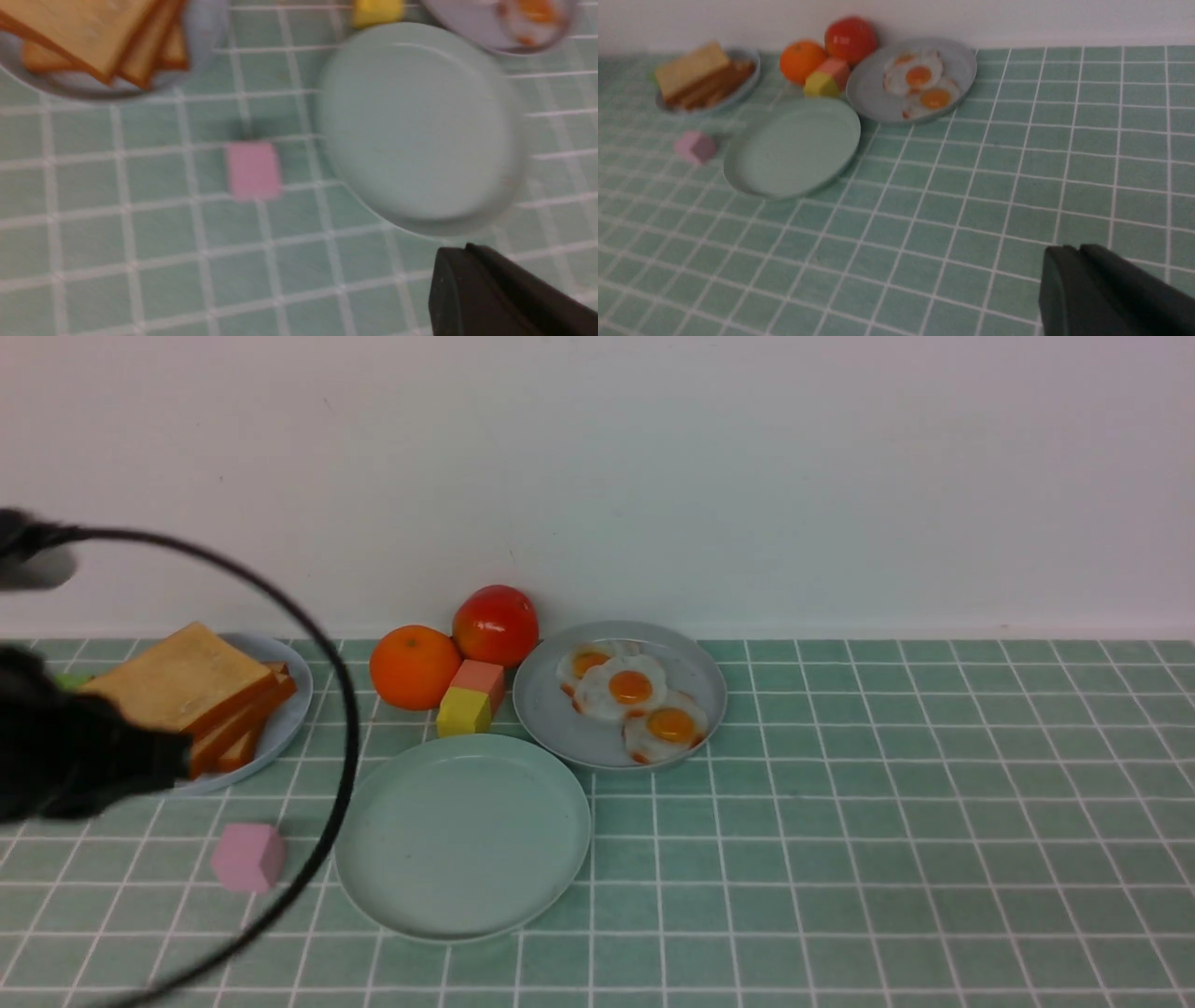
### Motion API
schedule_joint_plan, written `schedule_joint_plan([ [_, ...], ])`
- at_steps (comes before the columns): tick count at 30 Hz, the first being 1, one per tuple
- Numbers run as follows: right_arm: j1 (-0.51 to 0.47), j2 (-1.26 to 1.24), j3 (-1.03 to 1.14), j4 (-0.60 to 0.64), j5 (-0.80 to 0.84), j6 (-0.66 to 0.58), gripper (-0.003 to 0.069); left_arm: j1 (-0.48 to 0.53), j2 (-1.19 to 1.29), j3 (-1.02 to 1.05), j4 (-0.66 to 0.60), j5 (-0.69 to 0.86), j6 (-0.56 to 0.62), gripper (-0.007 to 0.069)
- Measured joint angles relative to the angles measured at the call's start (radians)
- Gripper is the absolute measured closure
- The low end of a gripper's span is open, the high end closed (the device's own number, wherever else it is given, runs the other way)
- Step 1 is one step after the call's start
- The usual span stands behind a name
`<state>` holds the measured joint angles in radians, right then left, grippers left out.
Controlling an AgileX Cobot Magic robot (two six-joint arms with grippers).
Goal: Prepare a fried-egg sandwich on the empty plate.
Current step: Use the left arm to grab a slice of bread
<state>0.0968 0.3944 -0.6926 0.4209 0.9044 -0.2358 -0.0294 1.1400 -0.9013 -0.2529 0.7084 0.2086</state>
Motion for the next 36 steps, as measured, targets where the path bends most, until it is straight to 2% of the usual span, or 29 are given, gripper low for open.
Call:
schedule_joint_plan([
  [3,0.028,0.122,-0.168,-0.017,0.126,-0.036,0.0659,0.000,0.165,-0.111,0.093,-0.008,-0.019,0.0628],
  [7,0.066,0.183,-0.255,-0.024,0.157,-0.047,0.0659,0.000,0.334,-0.228,0.172,0.007,-0.023,0.0638],
  [9,0.109,0.205,-0.276,-0.041,0.164,-0.050,0.0659,0.001,0.451,-0.339,0.213,0.067,-0.014,0.0638],
  [13,0.141,0.214,-0.279,-0.073,0.173,-0.050,0.0659,0.024,0.575,-0.454,0.200,0.150,0.035,0.0638],
  [19,0.153,0.215,-0.280,-0.095,0.179,-0.051,0.0655,0.103,0.642,-0.504,0.193,0.118,0.123,0.0636],
  [21,0.153,0.215,-0.281,-0.096,0.181,-0.051,0.0655,0.134,0.642,-0.506,0.195,0.088,0.183,0.0610],
  [23,0.153,0.215,-0.281,-0.096,0.181,-0.051,0.0654,0.145,0.646,-0.507,0.195,0.072,0.235,0.0566],
  [24,0.153,0.215,-0.281,-0.096,0.179,-0.051,0.0652,0.147,0.652,-0.507,0.195,0.063,0.258,0.0519],
  [25,0.153,0.215,-0.281,-0.096,0.179,-0.051,0.0652,0.147,0.653,-0.507,0.195,0.063,0.260,0.0511],
  [27,0.153,0.215,-0.281,-0.099,0.178,-0.051,0.0650,0.146,0.669,-0.507,0.195,0.033,0.278,0.0405],
  [28,0.153,0.215,-0.281,-0.099,0.178,-0.051,0.0649,0.146,0.673,-0.507,0.195,0.030,0.279,0.0388],
  [31,0.153,0.215,-0.281,-0.103,0.189,-0.051,0.0648,0.146,0.713,-0.507,0.195,-0.011,0.284,0.0268],
  [36,0.153,0.215,-0.281,-0.097,0.211,-0.051,0.0646,0.146,0.790,-0.507,0.198,-0.055,0.308,0.0211],
])
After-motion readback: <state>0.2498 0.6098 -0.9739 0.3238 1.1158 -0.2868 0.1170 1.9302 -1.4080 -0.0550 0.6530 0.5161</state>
